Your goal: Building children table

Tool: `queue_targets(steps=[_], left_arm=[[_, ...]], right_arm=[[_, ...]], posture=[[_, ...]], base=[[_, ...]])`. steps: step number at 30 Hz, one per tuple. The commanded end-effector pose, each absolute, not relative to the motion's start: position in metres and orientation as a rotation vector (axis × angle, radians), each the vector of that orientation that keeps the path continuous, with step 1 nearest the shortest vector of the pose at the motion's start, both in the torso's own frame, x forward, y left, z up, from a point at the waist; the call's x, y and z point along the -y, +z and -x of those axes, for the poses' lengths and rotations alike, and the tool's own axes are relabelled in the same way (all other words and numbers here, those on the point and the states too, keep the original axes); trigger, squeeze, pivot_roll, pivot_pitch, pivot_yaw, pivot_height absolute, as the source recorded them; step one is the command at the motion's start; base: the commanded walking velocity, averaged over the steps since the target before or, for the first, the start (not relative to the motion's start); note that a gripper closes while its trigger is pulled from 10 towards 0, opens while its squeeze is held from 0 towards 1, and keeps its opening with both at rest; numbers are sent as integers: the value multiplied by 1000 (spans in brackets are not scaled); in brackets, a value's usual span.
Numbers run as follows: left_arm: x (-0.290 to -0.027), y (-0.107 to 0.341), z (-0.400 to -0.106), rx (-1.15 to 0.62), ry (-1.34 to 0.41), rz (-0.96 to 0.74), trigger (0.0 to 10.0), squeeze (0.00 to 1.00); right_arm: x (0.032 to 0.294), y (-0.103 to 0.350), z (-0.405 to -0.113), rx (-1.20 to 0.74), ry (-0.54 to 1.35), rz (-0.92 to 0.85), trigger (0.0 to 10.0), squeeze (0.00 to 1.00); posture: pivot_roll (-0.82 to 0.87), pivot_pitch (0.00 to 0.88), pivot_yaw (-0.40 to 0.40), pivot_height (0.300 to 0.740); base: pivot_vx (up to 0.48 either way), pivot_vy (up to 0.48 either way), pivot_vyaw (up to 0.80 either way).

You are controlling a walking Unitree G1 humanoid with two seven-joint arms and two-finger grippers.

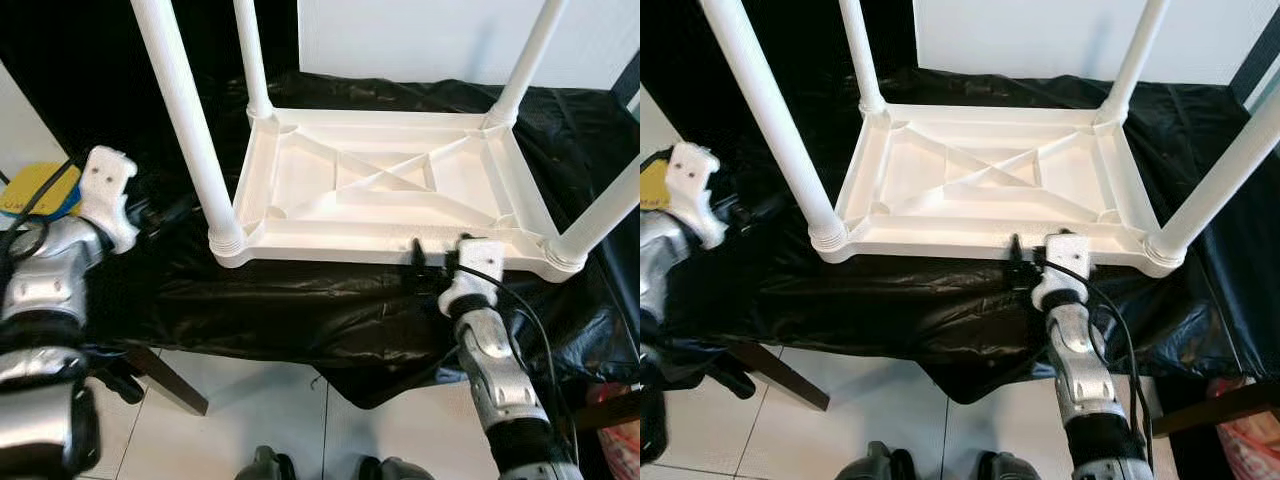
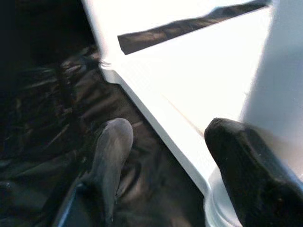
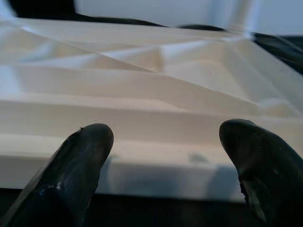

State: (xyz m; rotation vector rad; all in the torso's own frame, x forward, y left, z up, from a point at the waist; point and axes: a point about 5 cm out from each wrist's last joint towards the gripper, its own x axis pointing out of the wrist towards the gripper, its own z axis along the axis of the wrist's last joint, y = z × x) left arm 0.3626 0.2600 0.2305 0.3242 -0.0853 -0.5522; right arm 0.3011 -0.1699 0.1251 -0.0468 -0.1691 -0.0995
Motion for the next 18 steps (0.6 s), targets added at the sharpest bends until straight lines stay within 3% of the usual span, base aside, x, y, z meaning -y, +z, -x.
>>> queue_targets(steps=[1, 12, 18], left_arm=[[-276, 231, -372, 148, -140, -248, 10000, 0], [-245, 228, -384, 224, -241, -126, 10000, 0], [-239, 225, -389, 223, -204, -96, 10000, 0]], right_arm=[[172, 121, -297, 146, -130, 50, 10000, 0], [174, 114, -282, 79, -227, 71, 10000, 0], [173, 116, -277, 65, -241, 72, 10000, 0]], posture=[[-70, 139, -20, 740], [-96, 162, -20, 740], [-108, 178, -21, 740]], base=[[0, 0, 0], [0, 0, 0], [0, 0, 0]])
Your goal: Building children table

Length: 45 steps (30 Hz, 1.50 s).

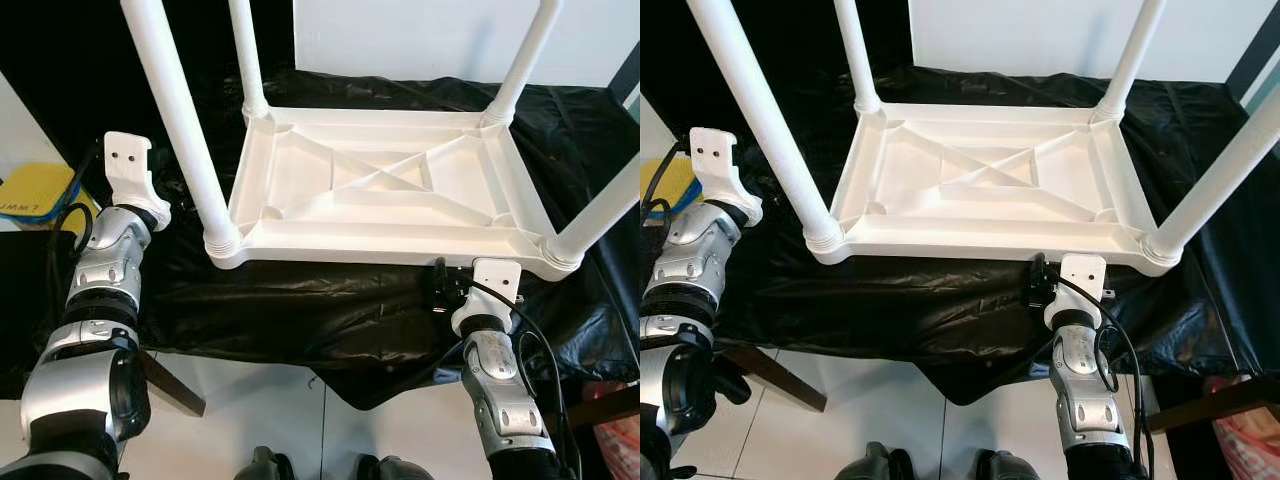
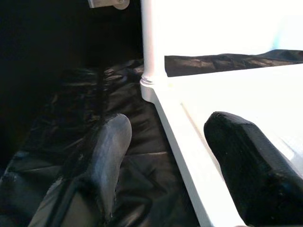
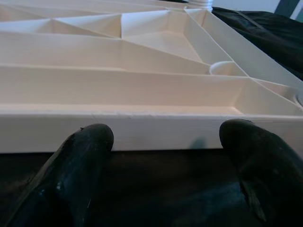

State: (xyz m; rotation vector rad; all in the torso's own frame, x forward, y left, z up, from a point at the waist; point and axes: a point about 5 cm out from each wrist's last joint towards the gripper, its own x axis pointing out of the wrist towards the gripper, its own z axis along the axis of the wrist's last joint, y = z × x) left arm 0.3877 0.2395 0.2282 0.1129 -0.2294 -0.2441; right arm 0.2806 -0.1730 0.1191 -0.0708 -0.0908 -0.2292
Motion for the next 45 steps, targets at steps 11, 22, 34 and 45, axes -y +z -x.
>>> queue_targets(steps=[11, 22, 34, 45], left_arm=[[-214, 227, -392, 259, -436, -27, 10000, 0], [-187, 215, -378, 256, -810, 60, 10000, 0], [-171, 198, -349, 231, -1014, 130, 10000, 0], [-153, 193, -322, 232, -1046, 223, 10000, 0]], right_arm=[[171, 111, -268, -1, -262, 45, 10000, 0], [171, 111, -266, -29, -288, 32, 10000, 0], [172, 121, -281, 26, -293, 28, 10000, 0], [167, 109, -280, -4, -281, 18, 10000, 0]], posture=[[-121, 214, -17, 740], [-137, 244, -12, 740], [-127, 248, -16, 740], [-110, 248, -19, 740]], base=[[0, 0, 0], [0, 0, 0], [0, 0, 0], [0, 0, 0]])
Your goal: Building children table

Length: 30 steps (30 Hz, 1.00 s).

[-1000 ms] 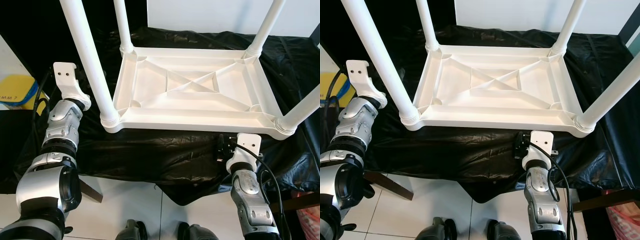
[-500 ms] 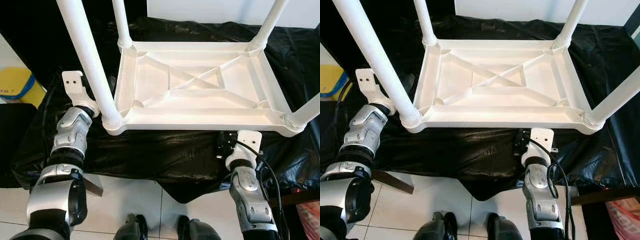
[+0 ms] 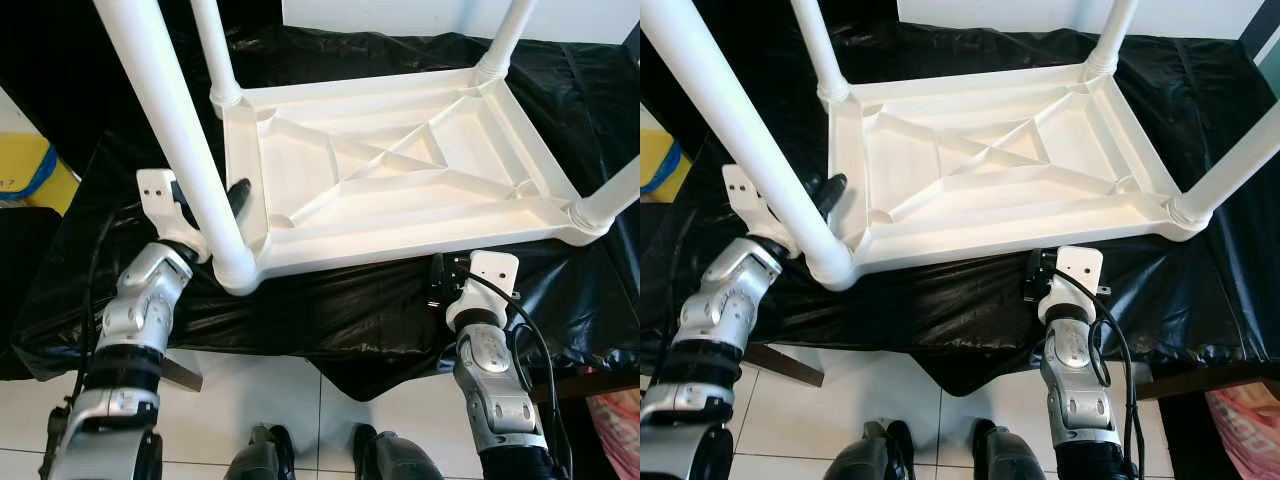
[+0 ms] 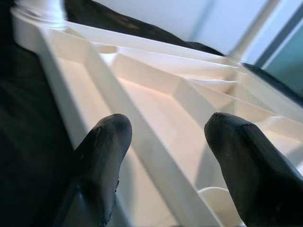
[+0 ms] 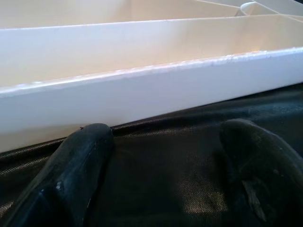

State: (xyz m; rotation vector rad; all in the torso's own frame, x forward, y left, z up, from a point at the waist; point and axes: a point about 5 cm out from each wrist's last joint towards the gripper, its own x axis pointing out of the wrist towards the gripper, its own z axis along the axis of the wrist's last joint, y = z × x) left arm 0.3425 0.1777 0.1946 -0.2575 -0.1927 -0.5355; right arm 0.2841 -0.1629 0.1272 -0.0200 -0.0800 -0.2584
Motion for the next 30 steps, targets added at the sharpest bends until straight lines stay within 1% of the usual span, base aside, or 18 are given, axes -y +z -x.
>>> queue_targets(steps=[1, 7, 9, 11, 14, 15, 20, 25, 28, 30], left_arm=[[-149, 192, -318, 228, -1052, 238, 10000, 0], [-137, 193, -301, 225, -1067, 265, 10000, 0], [-128, 195, -293, 227, -1070, 293, 10000, 0], [-128, 195, -293, 227, -1070, 293, 10000, 0], [-115, 198, -285, 232, -1076, 327, 10000, 0], [-115, 198, -285, 232, -1076, 327, 10000, 0], [-93, 202, -278, 253, -1063, 392, 10000, 0], [-83, 204, -274, 254, -1071, 423, 10000, 0], [-65, 204, -270, 237, -1085, 439, 10000, 0], [-65, 204, -270, 237, -1085, 439, 10000, 0]], right_arm=[[166, 109, -281, 1, -275, 16, 10000, 0], [166, 114, -287, 50, -258, -6, 10000, 0], [165, 118, -296, 86, -246, -28, 10000, 0], [165, 118, -296, 86, -246, -28, 10000, 0], [163, 123, -306, 112, -232, -45, 10000, 0], [163, 123, -306, 112, -232, -45, 10000, 0], [154, 130, -322, 132, -207, -67, 10000, 0], [152, 131, -328, 139, -196, -73, 10000, 0], [145, 132, -340, 135, -160, -86, 10000, 0], [145, 132, -340, 135, -160, -86, 10000, 0]], posture=[[-109, 246, -17, 740], [-105, 245, -14, 740], [-92, 242, -10, 740], [-92, 242, -10, 740], [-82, 238, -8, 740], [-82, 238, -8, 740], [-65, 229, -2, 740], [-60, 224, 1, 740], [-50, 213, 5, 740], [-50, 213, 5, 740]], base=[[0, 0, 0], [0, 0, 0], [0, 0, 0], [0, 0, 0], [0, 0, 0], [0, 0, 0], [0, 0, 0], [0, 0, 0], [0, 0, 0], [0, 0, 0]])
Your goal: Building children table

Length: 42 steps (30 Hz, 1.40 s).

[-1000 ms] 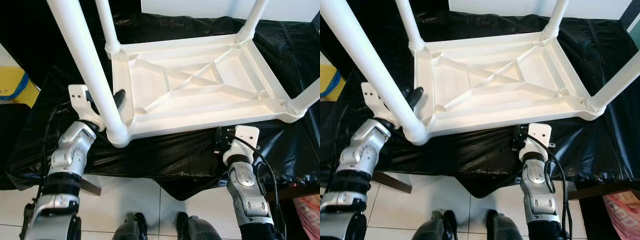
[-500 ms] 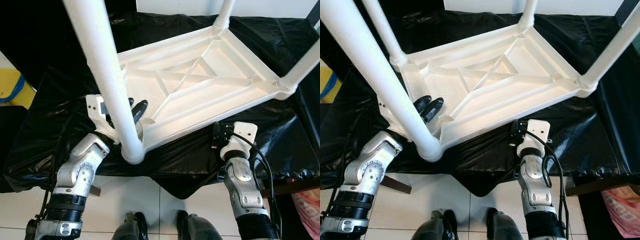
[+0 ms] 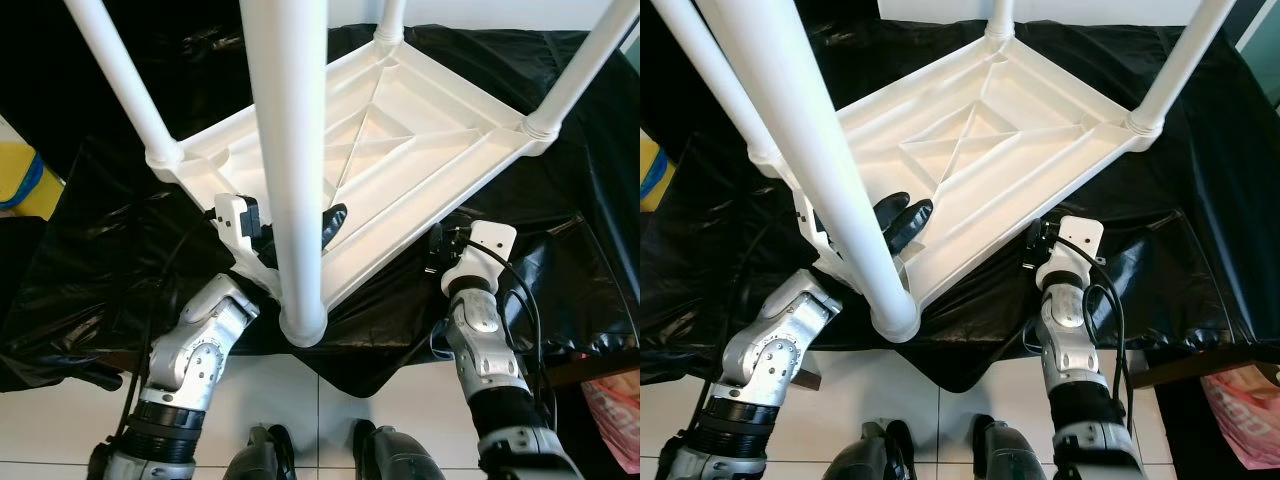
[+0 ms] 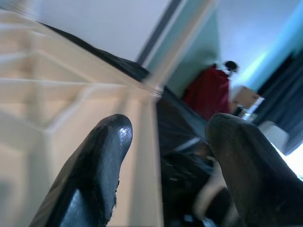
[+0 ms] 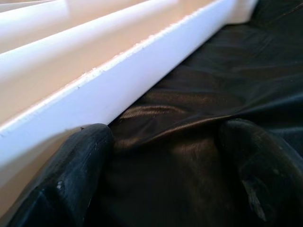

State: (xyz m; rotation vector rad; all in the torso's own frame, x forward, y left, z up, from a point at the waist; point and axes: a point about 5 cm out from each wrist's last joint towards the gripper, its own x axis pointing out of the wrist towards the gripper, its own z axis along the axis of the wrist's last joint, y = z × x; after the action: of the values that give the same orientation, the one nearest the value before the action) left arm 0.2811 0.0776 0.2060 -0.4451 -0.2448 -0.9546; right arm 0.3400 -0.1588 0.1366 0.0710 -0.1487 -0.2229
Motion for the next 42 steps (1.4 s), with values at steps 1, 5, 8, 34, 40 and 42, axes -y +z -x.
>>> queue_targets(steps=[1, 5, 8, 34, 40, 42], left_arm=[[-59, 204, -270, 236, -1088, 437, 10000, 0], [-50, 206, -267, 240, -1096, 455, 10000, 0], [-33, 209, -260, 244, -1130, 491, 10000, 0], [-72, 193, -296, 208, -987, 74, 10000, 0], [-94, 188, -298, 188, -993, -64, 10000, 0], [-103, 187, -299, 184, -996, -133, 10000, 0]], right_arm=[[143, 132, -343, 130, -151, -86, 10000, 0], [139, 132, -348, 121, -125, -89, 10000, 0], [132, 132, -356, 97, -75, -94, 10000, 0], [184, 128, -332, 188, -213, 13, 10000, 0], [193, 129, -315, 220, -184, 29, 10000, 0], [195, 130, -306, 233, -155, 31, 10000, 0]], posture=[[-50, 213, 5, 740], [-47, 202, 8, 740], [-44, 196, 7, 740], [-49, 211, 15, 740], [-58, 214, 13, 740], [-60, 215, 12, 740]], base=[[0, 0, 0], [0, 0, 0], [0, 0, 0], [0, 0, 0], [0, 0, 0], [0, 0, 0]])
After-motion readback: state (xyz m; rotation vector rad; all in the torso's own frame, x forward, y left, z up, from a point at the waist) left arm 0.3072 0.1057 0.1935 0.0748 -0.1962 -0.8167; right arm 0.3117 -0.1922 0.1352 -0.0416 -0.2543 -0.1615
